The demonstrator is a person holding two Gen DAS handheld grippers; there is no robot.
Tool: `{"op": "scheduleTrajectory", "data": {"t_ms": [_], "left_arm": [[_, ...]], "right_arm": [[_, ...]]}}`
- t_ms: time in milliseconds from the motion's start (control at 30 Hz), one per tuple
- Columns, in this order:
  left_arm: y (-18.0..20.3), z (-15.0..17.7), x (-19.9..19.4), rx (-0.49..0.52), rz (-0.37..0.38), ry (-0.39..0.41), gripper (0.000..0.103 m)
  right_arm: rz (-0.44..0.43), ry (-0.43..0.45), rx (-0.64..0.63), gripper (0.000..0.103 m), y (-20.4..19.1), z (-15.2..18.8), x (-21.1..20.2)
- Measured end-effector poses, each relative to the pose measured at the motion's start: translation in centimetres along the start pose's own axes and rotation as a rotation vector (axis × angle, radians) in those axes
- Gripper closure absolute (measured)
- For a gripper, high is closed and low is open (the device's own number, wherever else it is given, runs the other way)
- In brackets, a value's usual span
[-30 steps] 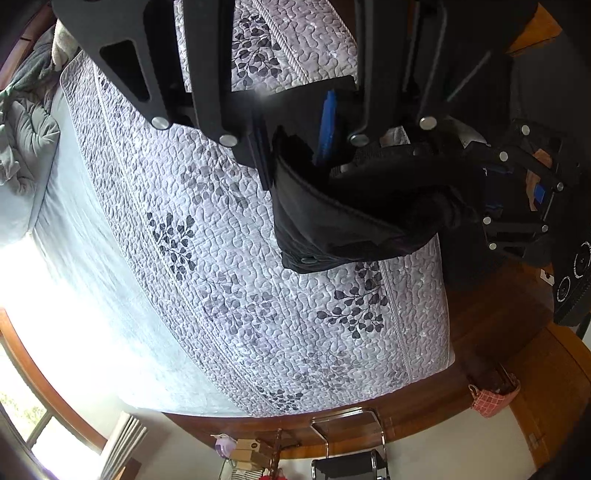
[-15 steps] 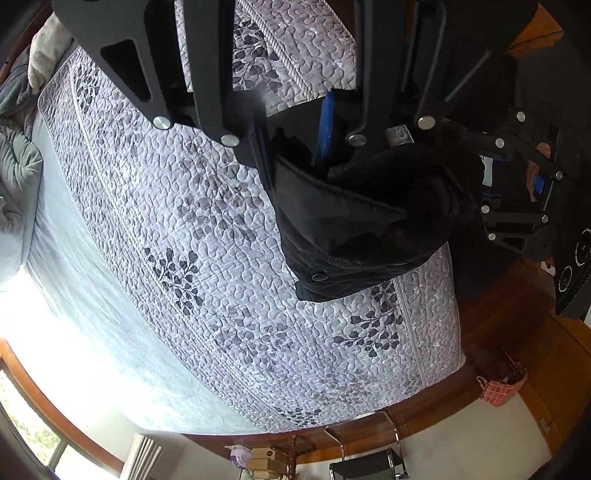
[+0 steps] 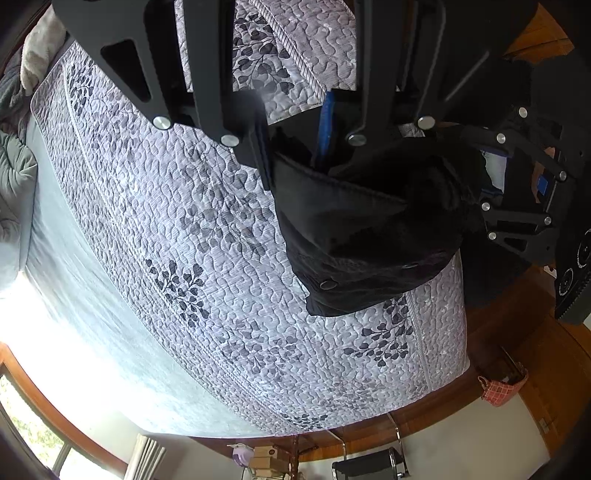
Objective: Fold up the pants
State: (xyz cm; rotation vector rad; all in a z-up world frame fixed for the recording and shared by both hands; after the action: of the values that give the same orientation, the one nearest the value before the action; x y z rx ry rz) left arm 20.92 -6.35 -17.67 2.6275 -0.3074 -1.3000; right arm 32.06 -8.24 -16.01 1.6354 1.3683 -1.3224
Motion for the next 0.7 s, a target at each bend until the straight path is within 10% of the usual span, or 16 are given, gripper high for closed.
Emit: {"op": "scheduleTrajectory", "data": {"t_ms": [700], "left_arm": [[1.9, 2.3, 8.0, 0.017, -0.019, -0.131, 0.077]], "right_arm": [[-0.029, -0.027, 0.017, 0.082, 4.2, 5.8, 5.9]]}}
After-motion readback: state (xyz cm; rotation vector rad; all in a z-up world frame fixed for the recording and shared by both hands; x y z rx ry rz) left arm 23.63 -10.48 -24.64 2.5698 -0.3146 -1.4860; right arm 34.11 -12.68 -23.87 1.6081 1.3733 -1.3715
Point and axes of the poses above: each gripper's, at about its wrist camera, not at the fingertips, and x roughly the way its jaws point, y to its right, z to its underside, the point moved 8 cm from there along x, roughly the way its jaws point, and after that the axes turned 8 degrees about -z, right-handed, at the moved point
